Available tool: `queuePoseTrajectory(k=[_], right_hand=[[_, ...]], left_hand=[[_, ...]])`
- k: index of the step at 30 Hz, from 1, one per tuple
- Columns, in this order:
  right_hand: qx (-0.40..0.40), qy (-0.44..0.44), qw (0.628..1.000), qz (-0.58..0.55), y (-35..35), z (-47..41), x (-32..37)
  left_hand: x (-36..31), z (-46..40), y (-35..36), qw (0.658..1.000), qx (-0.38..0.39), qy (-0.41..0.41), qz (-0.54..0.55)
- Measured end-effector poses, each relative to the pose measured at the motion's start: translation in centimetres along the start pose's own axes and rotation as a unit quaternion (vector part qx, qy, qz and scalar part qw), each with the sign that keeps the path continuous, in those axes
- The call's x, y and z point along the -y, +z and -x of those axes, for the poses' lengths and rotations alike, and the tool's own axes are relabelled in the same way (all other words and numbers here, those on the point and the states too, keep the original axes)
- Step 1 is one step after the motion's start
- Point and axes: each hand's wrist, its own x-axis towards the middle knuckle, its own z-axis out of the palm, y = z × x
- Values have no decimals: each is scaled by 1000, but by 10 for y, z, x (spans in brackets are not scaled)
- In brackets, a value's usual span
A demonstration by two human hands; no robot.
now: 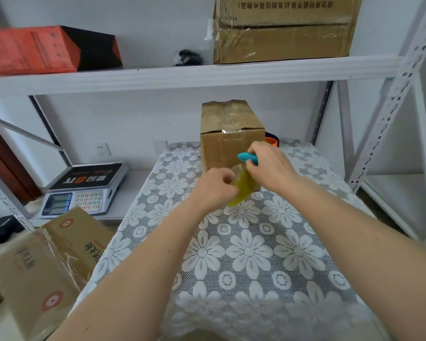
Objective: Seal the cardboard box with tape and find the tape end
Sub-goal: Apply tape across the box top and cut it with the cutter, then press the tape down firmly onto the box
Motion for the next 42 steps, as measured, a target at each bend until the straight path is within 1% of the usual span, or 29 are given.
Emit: queuePoseTrajectory(k=[4,7,10,12,13,16,18,21,23,25,28,30,32,34,36,39,42], right_hand=[[17,77,997,-22,18,23,-12],[28,110,992,-48,30,39,-17],[45,135,986,-90,40,51,-20],[53,170,978,-112,44,53,-22],[57,193,971,-126,46,53,-23],[79,250,952,-155,50,51,-27],[108,266,947,-144,52,50,-30],[151,275,946,-85,51,49,-31],[150,268,951,-20,47,47,-28],[105,247,963,9,41,43,-23],[-3,188,982,-10,30,32,-12],[-64,137,988,-30,19,22,-3],[-111,80,990,-32,8,9,5],[-141,20,990,-20,0,-5,11],[-138,-13,990,-18,-5,-19,15],[-87,-9,996,-34,-7,-40,16],[-42,31,998,-44,-2,-56,12]], left_hand=[[18,11,6,990,36,19,-139],[25,19,11,962,66,45,-260],[27,20,14,945,95,73,-306],[29,17,14,946,93,77,-301],[31,16,14,954,91,74,-278],[32,17,12,983,62,62,-161],[28,20,10,993,24,62,-100],[25,20,8,996,-15,65,-60],[25,16,6,996,-51,61,-38],[26,12,3,994,-87,67,-32],[25,3,-6,985,-152,74,-37],[22,-5,-13,977,-195,70,-41],[20,-16,-19,964,-236,85,-90],[16,-27,-24,953,-247,112,-131],[11,-35,-29,959,-207,124,-147],[9,-43,-30,965,-147,106,-191],[13,-48,-25,962,-151,112,-199]])
